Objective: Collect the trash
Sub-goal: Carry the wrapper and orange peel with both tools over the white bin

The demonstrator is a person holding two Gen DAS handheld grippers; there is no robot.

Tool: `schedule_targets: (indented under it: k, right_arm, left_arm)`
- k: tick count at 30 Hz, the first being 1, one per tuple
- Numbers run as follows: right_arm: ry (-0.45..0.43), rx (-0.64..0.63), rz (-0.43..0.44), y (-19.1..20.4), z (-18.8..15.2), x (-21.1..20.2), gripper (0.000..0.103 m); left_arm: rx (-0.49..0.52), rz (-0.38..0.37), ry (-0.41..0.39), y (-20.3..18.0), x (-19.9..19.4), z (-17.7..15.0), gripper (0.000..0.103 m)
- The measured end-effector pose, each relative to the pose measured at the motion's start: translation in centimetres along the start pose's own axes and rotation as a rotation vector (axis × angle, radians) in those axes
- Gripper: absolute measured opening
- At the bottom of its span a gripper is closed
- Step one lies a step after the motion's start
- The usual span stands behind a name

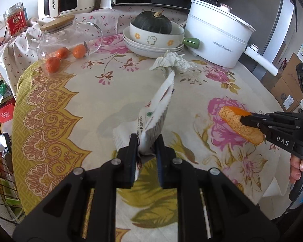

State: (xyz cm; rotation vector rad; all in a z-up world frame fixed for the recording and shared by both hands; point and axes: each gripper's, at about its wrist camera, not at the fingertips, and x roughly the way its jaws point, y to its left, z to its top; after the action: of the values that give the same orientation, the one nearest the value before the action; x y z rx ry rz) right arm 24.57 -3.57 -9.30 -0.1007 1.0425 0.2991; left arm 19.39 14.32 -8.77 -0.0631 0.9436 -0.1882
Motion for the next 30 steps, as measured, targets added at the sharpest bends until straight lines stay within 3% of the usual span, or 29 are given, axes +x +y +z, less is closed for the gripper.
schedule_targets:
  k: [17, 30]
  right_arm:
    - [-0.048, 0.134, -0.001, -6.7, -6.2, -8.8, 0.006]
    - [-0.056, 0.233, -0.005, -12.1, -10.6, -12.4, 0.006]
  left_arm:
    - [0.040, -0.028, -0.024, -5.8, -6.4, -2.4, 0.019]
    - [0.022, -0.091, -0.032, -9.3, -8.1, -4.6, 0.019]
